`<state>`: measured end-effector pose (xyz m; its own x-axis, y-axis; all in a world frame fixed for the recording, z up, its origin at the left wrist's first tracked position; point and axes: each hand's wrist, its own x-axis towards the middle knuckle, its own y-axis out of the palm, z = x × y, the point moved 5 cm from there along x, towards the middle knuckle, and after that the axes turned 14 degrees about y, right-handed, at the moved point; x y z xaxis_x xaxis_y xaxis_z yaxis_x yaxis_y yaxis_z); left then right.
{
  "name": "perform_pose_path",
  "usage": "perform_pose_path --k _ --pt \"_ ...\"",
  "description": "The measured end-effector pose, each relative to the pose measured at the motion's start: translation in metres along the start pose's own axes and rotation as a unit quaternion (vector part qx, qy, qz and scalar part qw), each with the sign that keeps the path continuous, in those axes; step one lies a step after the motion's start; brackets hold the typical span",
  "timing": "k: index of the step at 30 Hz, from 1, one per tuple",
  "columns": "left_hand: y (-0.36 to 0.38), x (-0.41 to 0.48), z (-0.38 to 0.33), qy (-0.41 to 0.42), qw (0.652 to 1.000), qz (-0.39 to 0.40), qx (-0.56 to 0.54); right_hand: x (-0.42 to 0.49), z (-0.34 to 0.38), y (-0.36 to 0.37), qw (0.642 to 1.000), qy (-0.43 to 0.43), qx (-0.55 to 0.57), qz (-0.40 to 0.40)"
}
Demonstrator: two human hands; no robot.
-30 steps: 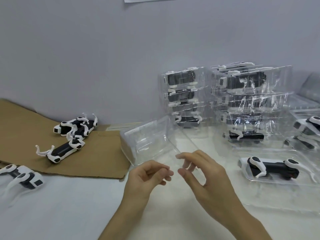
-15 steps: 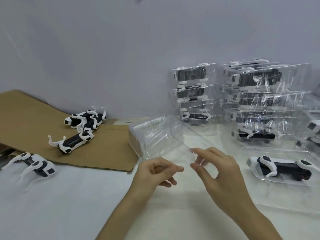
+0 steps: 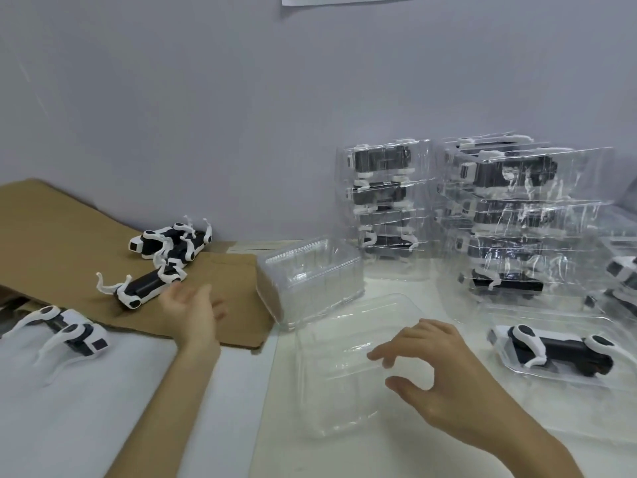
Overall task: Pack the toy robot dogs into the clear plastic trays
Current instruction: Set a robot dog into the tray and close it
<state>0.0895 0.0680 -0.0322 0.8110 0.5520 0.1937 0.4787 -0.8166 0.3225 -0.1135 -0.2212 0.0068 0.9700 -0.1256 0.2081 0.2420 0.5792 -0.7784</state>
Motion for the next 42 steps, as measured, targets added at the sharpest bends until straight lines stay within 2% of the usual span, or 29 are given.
perform_pose_path --k 3,6,9,13,15,18,21,25,28,31,33,36,38,40,42 --pt "-0.004 0.048 0.003 0.063 0.993 -0.008 0.099 -0.001 0.003 0.004 1.000 -0.004 0.009 0.016" --pt "-0.008 0.081 0.013 0.088 0.968 0.009 0.236 -0.002 0.003 0.006 1.000 -0.003 0.014 0.012" --pt "-0.002 0.100 0.021 0.080 0.967 0.023 0.242 -0.001 0.008 0.010 1.000 -0.006 0.006 0.013" --pt "-0.001 0.087 0.017 0.135 0.945 0.020 0.296 0.002 0.008 0.009 1.000 -0.007 0.004 0.013" --pt "-0.002 0.065 0.020 0.164 0.932 0.054 0.319 0.001 0.008 0.008 1.000 -0.004 0.005 0.004" --pt "-0.002 0.036 0.019 0.218 0.922 0.077 0.310 0.000 0.009 0.007 1.000 -0.006 0.008 -0.009" --pt "0.004 0.009 0.004 0.255 0.928 0.078 0.261 0.000 0.010 0.006 1.000 -0.011 0.007 -0.017" --pt "0.020 -0.033 -0.040 0.310 0.927 0.116 0.178 -0.002 0.014 0.005 0.999 -0.014 0.019 -0.045" --pt "0.028 -0.067 -0.078 0.332 0.924 0.157 0.111 -0.002 0.015 0.001 0.994 -0.008 0.039 -0.097" --pt "0.037 -0.097 -0.108 0.277 0.931 0.237 0.003 -0.004 0.017 -0.003 0.989 -0.013 0.061 -0.132" --pt "0.049 -0.121 -0.116 0.142 0.922 0.336 -0.134 -0.005 0.020 -0.001 0.987 -0.020 0.100 -0.122" --pt "0.063 -0.154 -0.109 -0.075 0.867 0.424 -0.252 -0.007 0.025 0.003 0.979 -0.026 0.149 -0.138" --pt "0.067 -0.168 -0.103 -0.156 0.831 0.454 -0.282 -0.009 0.027 0.006 0.970 -0.022 0.172 -0.173" --pt "0.067 -0.169 -0.099 -0.162 0.827 0.461 -0.277 -0.010 0.030 0.006 0.962 -0.031 0.179 -0.203" --pt "0.064 -0.161 -0.093 -0.127 0.850 0.452 -0.239 -0.012 0.032 0.006 0.959 -0.049 0.187 -0.209"
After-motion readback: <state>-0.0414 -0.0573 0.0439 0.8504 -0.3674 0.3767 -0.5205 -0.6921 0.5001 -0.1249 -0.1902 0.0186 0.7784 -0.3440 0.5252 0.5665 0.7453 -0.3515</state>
